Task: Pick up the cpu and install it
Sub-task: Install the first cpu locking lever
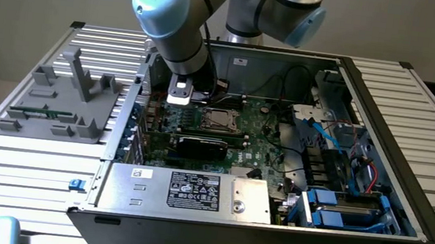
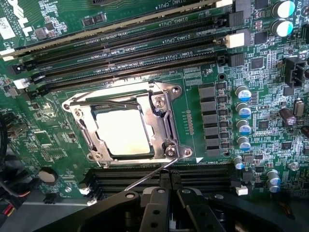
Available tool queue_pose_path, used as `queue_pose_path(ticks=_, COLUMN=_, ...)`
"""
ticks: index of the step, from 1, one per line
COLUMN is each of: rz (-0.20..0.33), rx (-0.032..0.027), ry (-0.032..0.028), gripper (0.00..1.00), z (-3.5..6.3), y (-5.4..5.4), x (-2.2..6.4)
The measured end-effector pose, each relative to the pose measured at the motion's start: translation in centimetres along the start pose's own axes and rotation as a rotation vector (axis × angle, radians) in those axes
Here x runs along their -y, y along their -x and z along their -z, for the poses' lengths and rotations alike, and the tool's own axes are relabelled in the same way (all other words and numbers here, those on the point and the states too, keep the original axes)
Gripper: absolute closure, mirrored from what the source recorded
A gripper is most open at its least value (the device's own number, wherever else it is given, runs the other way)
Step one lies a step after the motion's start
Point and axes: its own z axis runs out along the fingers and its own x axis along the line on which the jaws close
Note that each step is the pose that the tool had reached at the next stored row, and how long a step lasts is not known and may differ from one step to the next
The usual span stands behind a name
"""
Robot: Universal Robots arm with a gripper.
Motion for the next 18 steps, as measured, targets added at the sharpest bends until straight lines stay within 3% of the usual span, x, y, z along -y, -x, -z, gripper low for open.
queue_pose_path(ticks=18, rz=0.001, rx=-0.0020, ry=-0.0007, gripper=0.88, z=-0.35, y=-0.28, x=-0.09)
